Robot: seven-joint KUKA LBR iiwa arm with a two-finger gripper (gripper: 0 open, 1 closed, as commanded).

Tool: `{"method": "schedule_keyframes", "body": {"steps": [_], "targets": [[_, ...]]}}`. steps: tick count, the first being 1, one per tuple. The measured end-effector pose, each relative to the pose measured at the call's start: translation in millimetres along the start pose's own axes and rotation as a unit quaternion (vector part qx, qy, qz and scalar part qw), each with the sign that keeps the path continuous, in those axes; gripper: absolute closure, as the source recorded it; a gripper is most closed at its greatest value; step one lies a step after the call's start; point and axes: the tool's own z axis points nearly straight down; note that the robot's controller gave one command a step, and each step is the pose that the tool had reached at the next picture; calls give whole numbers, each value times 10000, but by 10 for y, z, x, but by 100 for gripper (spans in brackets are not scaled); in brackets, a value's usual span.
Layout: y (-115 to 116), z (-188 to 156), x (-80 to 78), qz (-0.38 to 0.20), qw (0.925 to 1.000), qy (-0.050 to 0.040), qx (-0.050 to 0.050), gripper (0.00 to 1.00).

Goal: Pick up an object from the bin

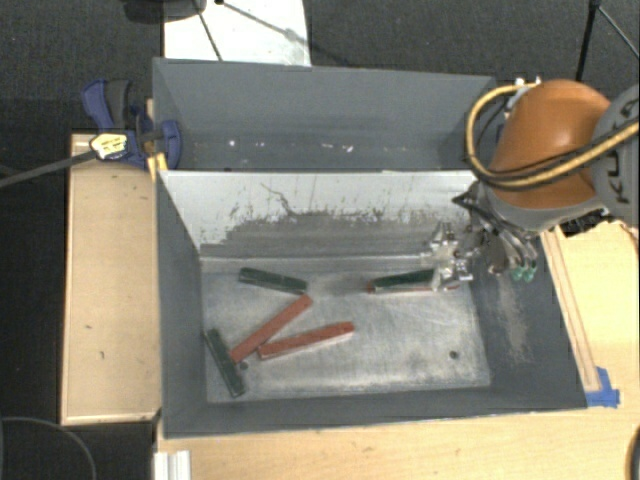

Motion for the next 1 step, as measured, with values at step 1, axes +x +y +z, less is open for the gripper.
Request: {"method": "schedule_keyframes", "body": {"steps": [1], "targets": [[1,0,0,-5,10000,1,0,100]]}}
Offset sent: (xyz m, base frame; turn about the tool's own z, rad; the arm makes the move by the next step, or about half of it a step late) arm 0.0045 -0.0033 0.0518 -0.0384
